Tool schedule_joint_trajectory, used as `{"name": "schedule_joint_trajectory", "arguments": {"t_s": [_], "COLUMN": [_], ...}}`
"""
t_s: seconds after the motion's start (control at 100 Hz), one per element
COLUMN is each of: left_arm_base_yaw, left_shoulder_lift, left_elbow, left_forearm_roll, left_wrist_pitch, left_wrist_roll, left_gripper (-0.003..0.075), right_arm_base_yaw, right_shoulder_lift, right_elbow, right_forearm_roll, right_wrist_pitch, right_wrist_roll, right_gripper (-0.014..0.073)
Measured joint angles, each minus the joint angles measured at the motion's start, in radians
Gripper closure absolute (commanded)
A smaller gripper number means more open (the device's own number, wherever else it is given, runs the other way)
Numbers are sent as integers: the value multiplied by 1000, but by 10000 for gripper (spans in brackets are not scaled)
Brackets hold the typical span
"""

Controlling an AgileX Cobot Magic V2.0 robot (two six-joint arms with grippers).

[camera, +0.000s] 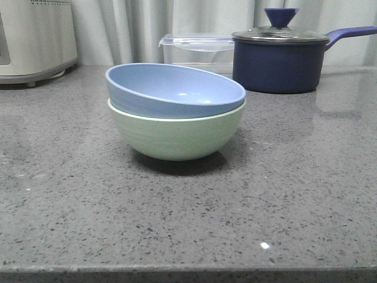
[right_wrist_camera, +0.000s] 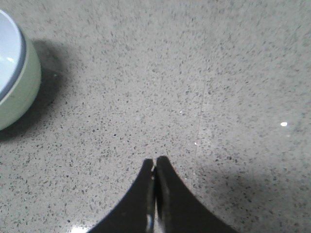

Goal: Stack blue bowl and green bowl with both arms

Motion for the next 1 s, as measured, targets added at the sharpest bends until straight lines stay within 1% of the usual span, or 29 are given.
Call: {"name": "schedule_joint_trajectory", "arguments": {"t_s": [0.22,0.49,0.71,1.0], "left_arm_base_yaw": [2,4,4,4], "left_shoulder_lift": [-157,-322,-420,-433], "left_elbow": [169,325,392,397], "left_forearm_roll": [4,4,4,4], "left_wrist_pitch": [-114,-203,-226,-235], "left_wrist_roll": [0,0,0,0], "left_gripper": [741,741,741,741], "right_arm_base_yaw": [0,0,0,0], "right_shoulder_lift": [-178,-338,-396,-397], "right_elbow": [81,137,150,150], "right_forearm_roll": [-20,-27,-33,-35], "right_wrist_pitch": [-29,-45,-47,-47], "right_wrist_roll": [0,0,0,0], "right_gripper": [662,662,662,662]}}
